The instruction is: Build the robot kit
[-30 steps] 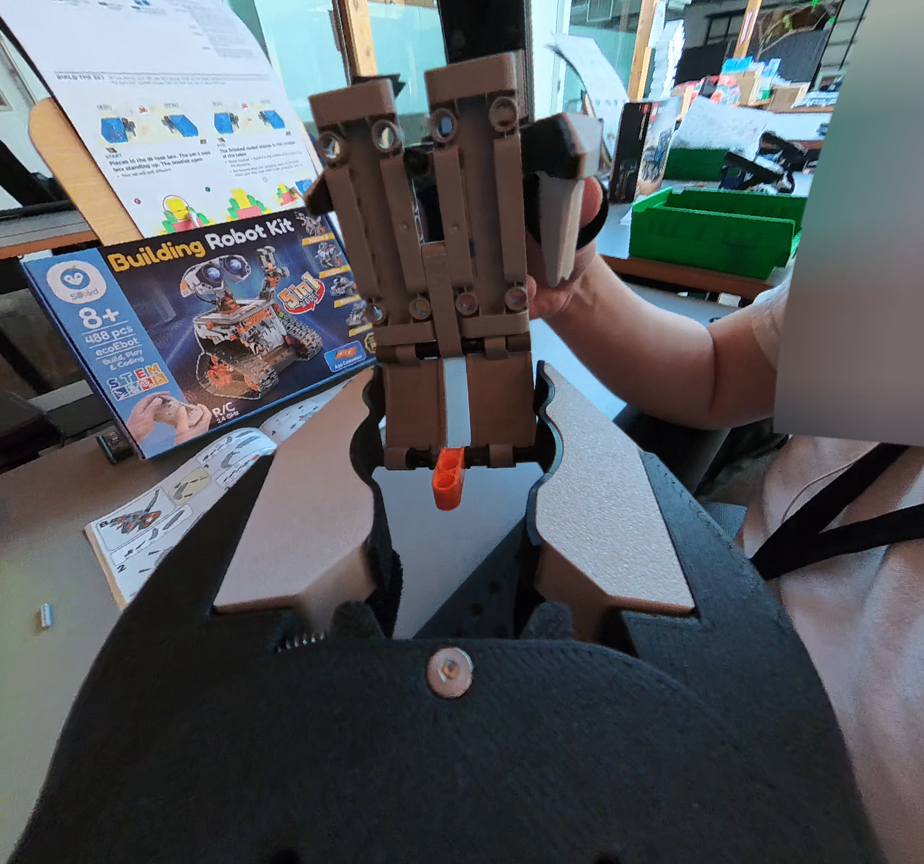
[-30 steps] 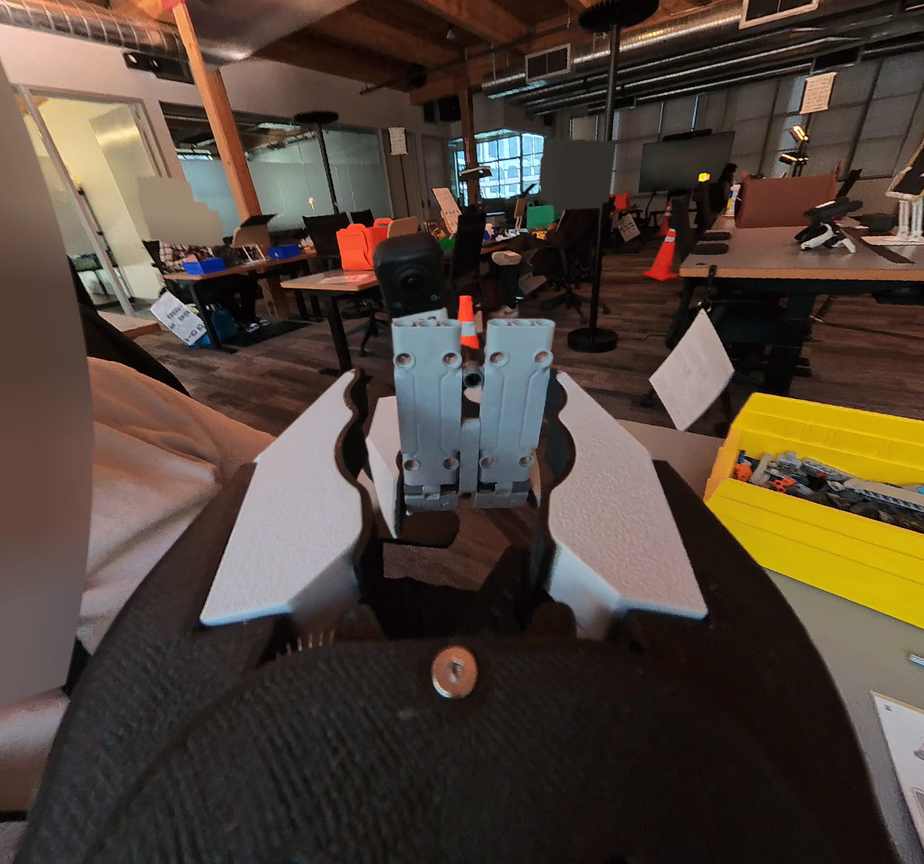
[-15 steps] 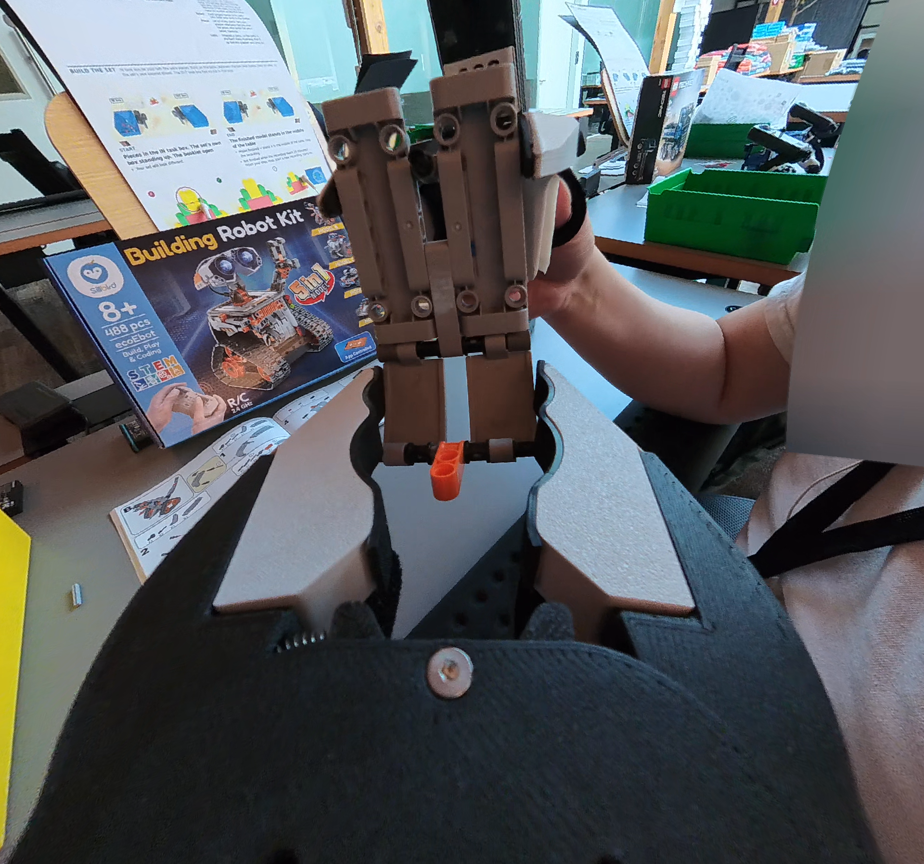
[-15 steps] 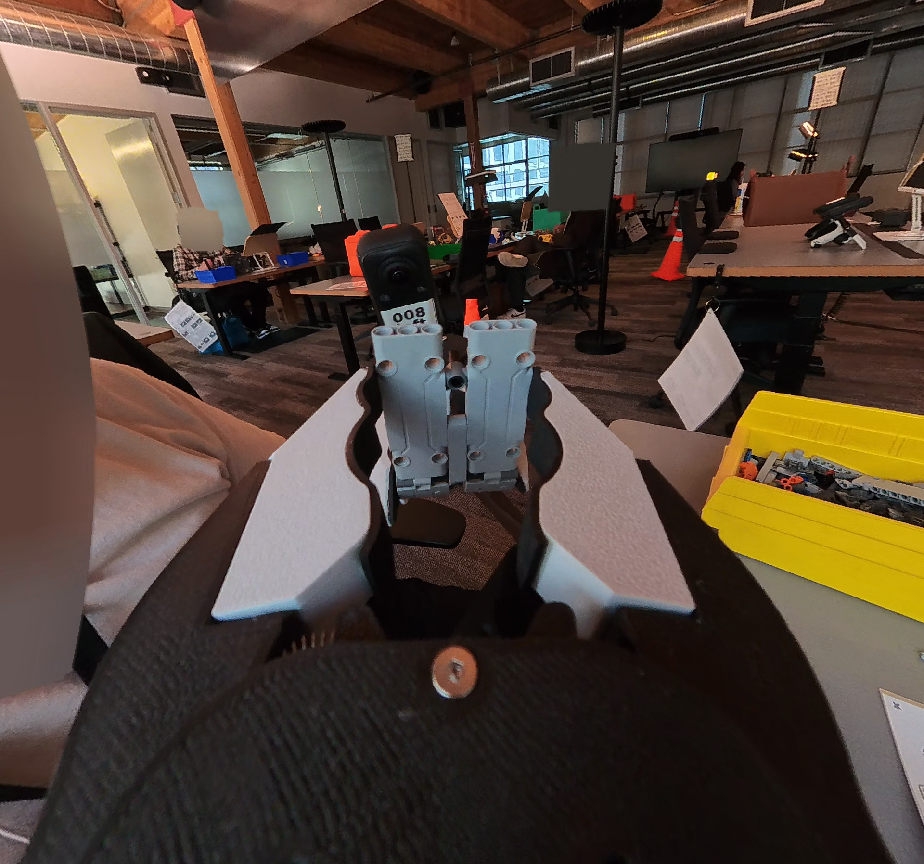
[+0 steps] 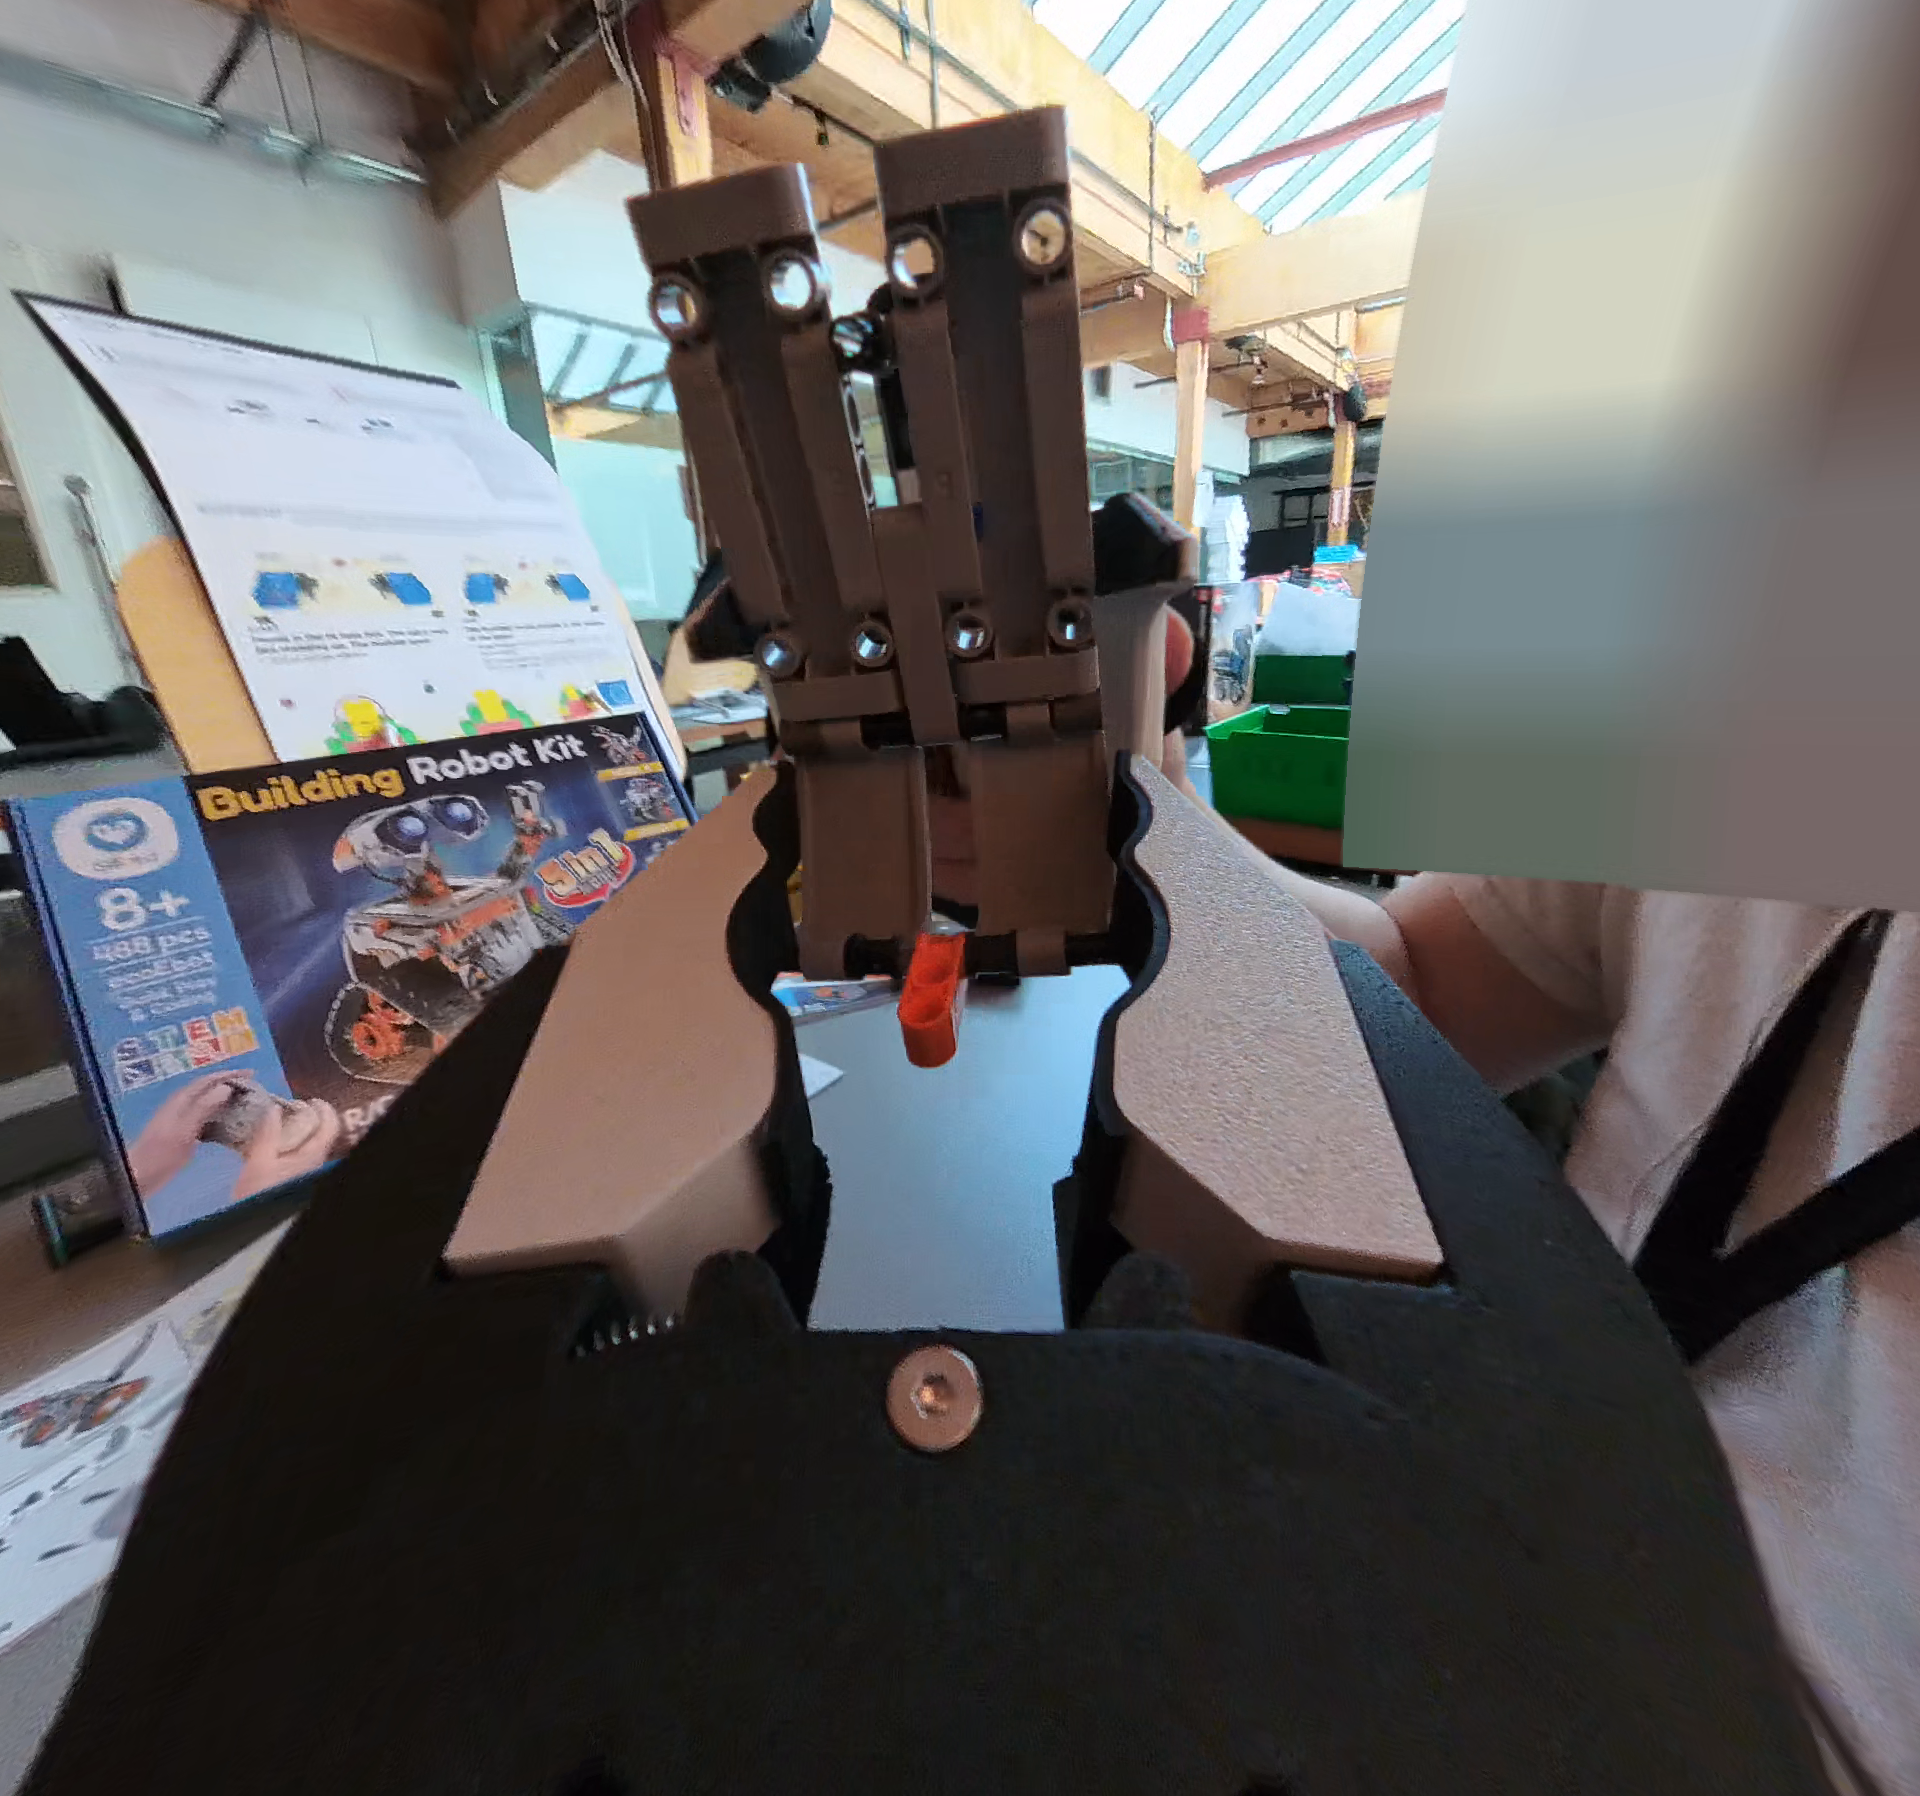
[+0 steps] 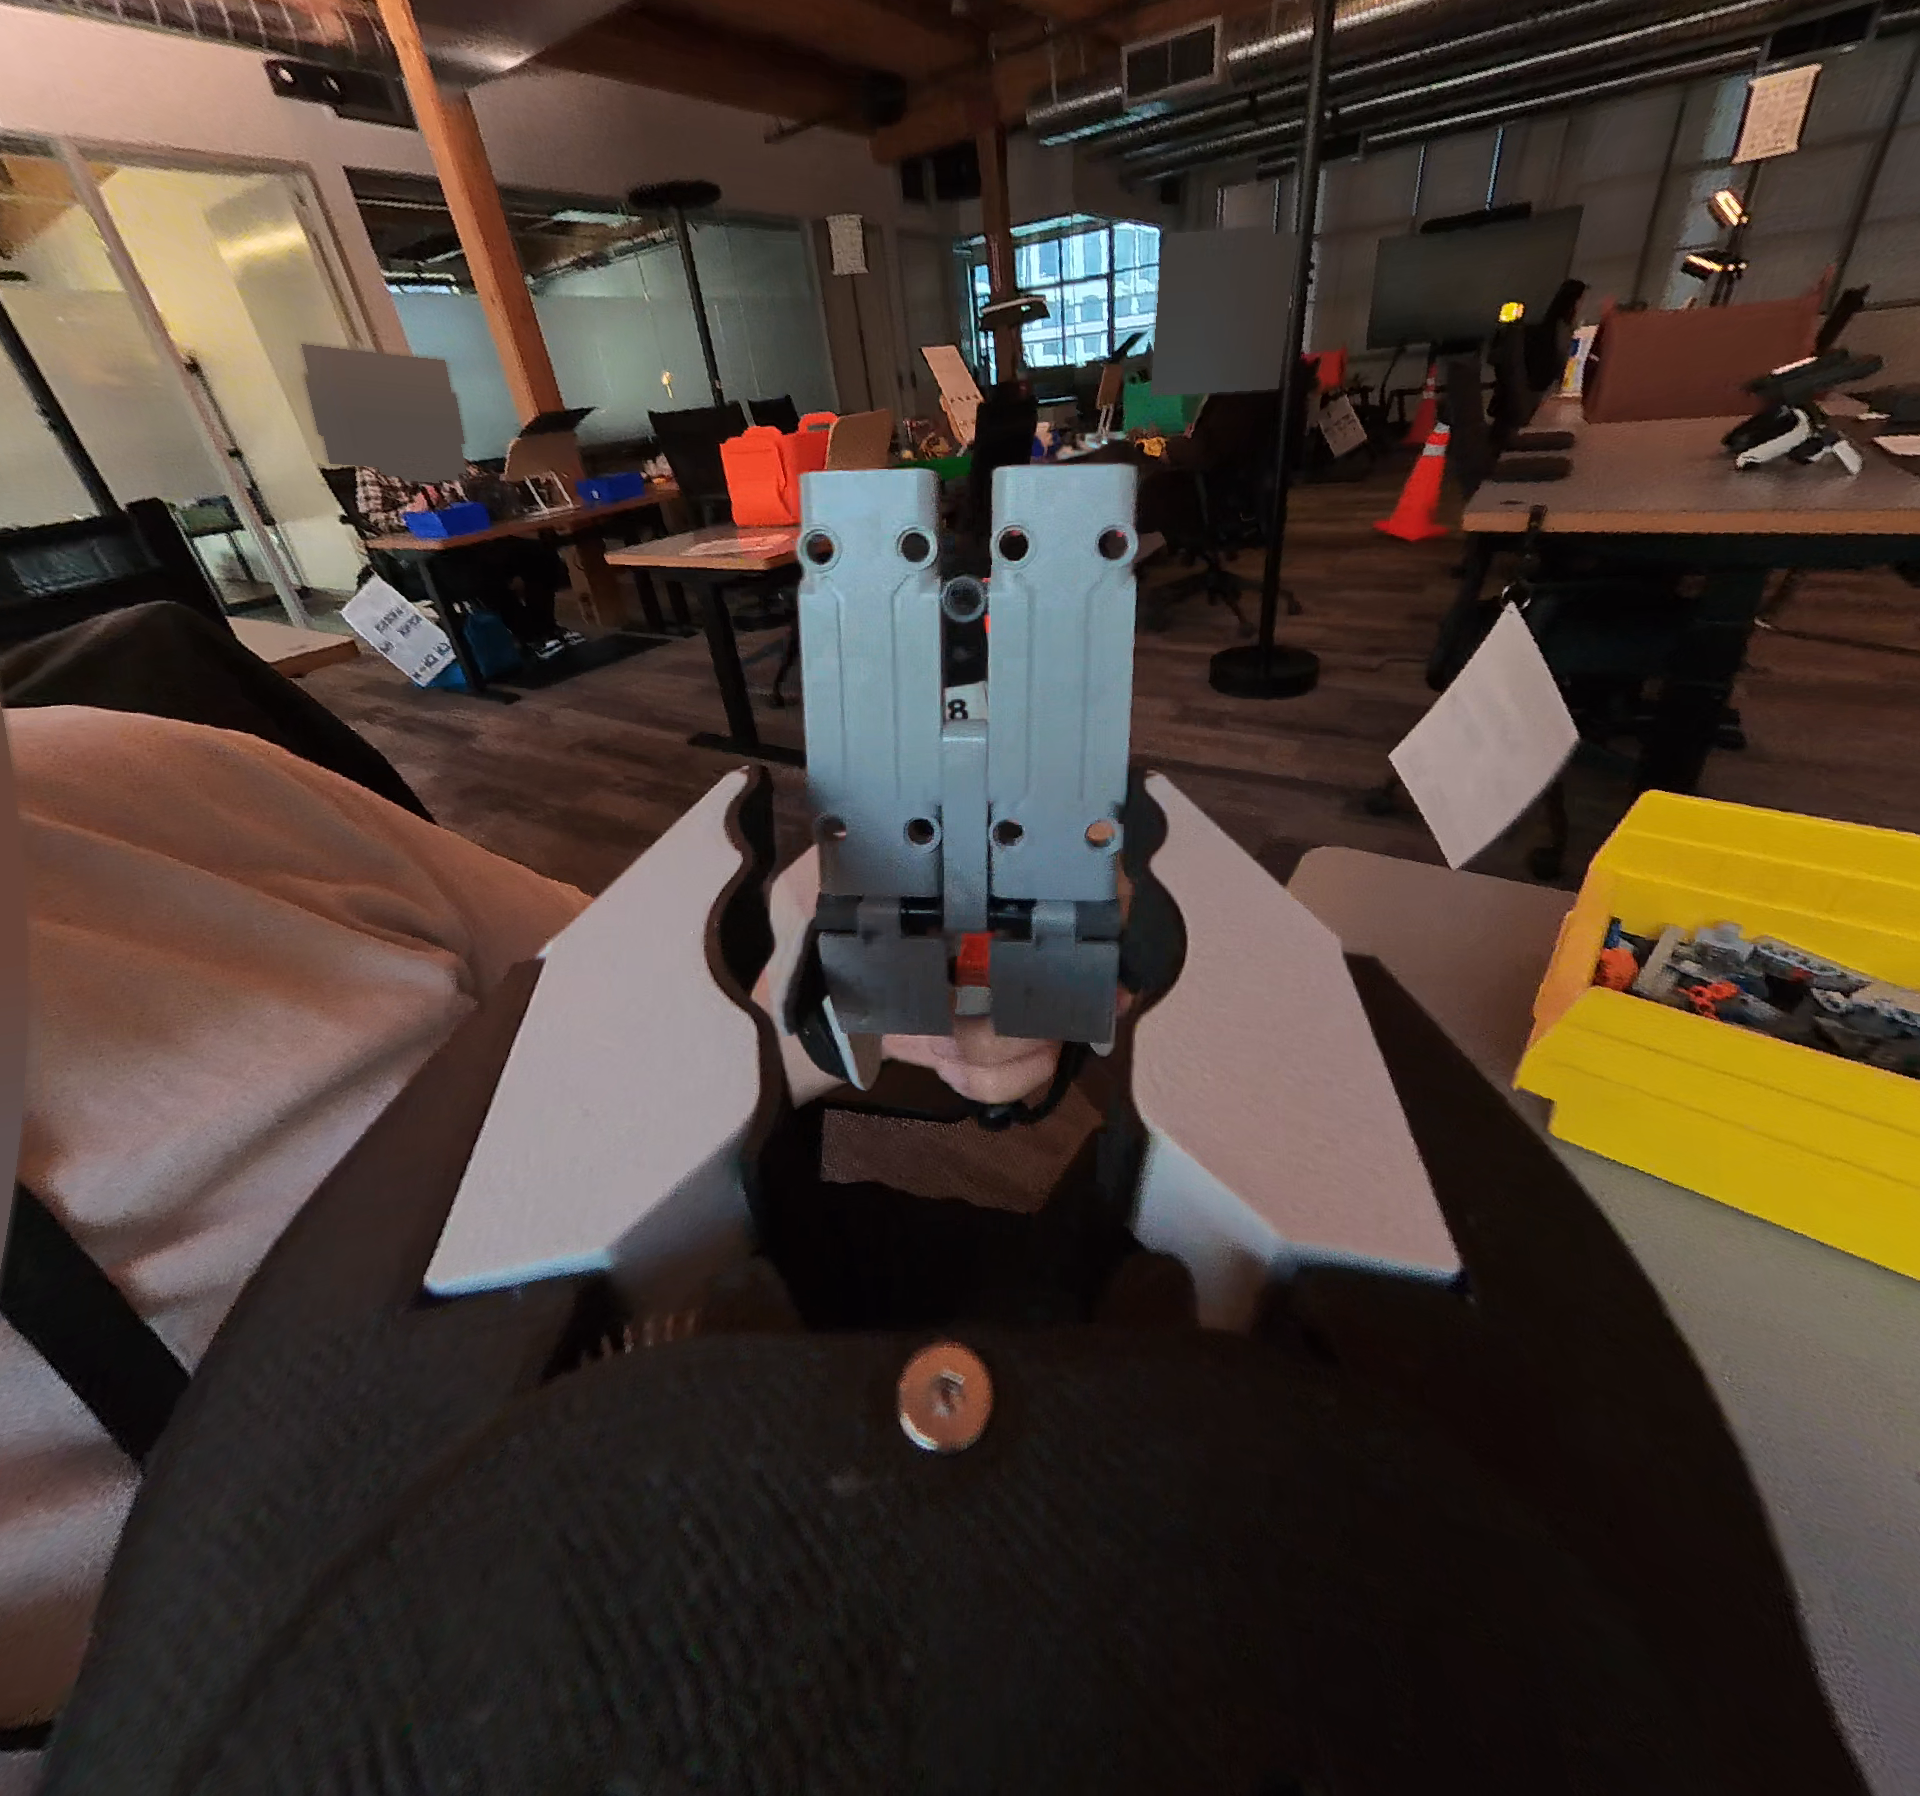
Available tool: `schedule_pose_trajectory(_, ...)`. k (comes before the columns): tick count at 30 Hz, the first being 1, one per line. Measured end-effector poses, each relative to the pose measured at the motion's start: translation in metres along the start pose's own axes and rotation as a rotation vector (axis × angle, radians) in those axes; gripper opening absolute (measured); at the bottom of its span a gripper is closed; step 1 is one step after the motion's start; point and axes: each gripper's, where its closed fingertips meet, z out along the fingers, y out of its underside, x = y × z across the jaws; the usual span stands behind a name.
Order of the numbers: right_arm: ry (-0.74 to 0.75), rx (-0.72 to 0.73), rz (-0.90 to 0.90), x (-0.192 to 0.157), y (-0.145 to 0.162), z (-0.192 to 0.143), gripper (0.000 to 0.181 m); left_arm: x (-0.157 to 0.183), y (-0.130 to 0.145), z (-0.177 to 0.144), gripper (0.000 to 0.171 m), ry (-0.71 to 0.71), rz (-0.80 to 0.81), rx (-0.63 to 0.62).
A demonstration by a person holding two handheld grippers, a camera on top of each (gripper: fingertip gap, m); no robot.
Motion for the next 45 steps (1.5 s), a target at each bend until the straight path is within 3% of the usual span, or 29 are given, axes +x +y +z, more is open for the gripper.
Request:
schedule_pose_trajectory(9,0.227,-0.192,-0.308,0.012,0.016,0.001,0.058,-0.002,0.015,0.004,0.062,-0.024,0.073,-0.069)
schedule_pose_trajectory(11,0.261,-0.230,-0.364,0.014,0.017,-0.001,0.058,-0.003,0.007,-0.002,0.085,-0.030,0.103,-0.029)
schedule_pose_trajectory(17,0.148,-0.322,-0.455,-0.006,0.029,-0.002,0.059,0.008,-0.035,-0.020,0.091,0.042,0.112,0.105)
schedule_pose_trajectory(19,0.112,-0.366,-0.451,-0.011,0.037,0.000,0.059,0.015,-0.030,-0.013,0.087,0.052,0.195,0.048)
schedule_pose_trajectory(20,0.106,-0.373,-0.454,-0.013,0.039,0.001,0.059,0.018,-0.027,-0.010,0.067,0.047,0.252,0.021)
schedule_pose_trajectory(21,0.102,-0.369,-0.458,-0.014,0.039,0.002,0.059,0.020,-0.027,-0.008,0.066,0.036,0.309,0.011)
schedule_pose_trajectory(24,0.091,-0.354,-0.454,-0.016,0.038,0.002,0.060,0.022,-0.031,-0.006,0.065,0.017,0.349,0.005)
schedule_pose_trajectory(28,0.143,-0.350,-0.539,-0.009,0.039,0.005,0.078,0.018,-0.041,-0.009,0.065,-0.038,0.361,0.068)
schedule_pose_trajectory(31,0.161,-0.332,-0.573,-0.010,0.037,0.010,0.062,0.020,-0.039,-0.009,0.065,-0.022,0.348,0.070)
schedule_pose_trajectory(38,0.230,-0.410,-0.655,0.001,0.047,0.012,0.061,0.015,-0.029,-0.012,0.065,-0.033,0.334,0.003)
schedule_pose_trajectory(42,0.200,-0.370,-0.620,-0.001,0.046,0.016,0.061,0.015,-0.028,-0.016,0.064,-0.048,0.338,-0.015)
schedule_pose_trajectory(43,0.189,-0.351,-0.614,-0.002,0.046,0.016,0.063,0.017,-0.032,-0.017,0.064,-0.039,0.324,0.008)
schedule_pose_trajectory(45,0.210,-0.368,-0.591,0.004,0.049,0.016,0.090,0.020,-0.046,-0.022,0.064,-0.026,0.298,0.107)
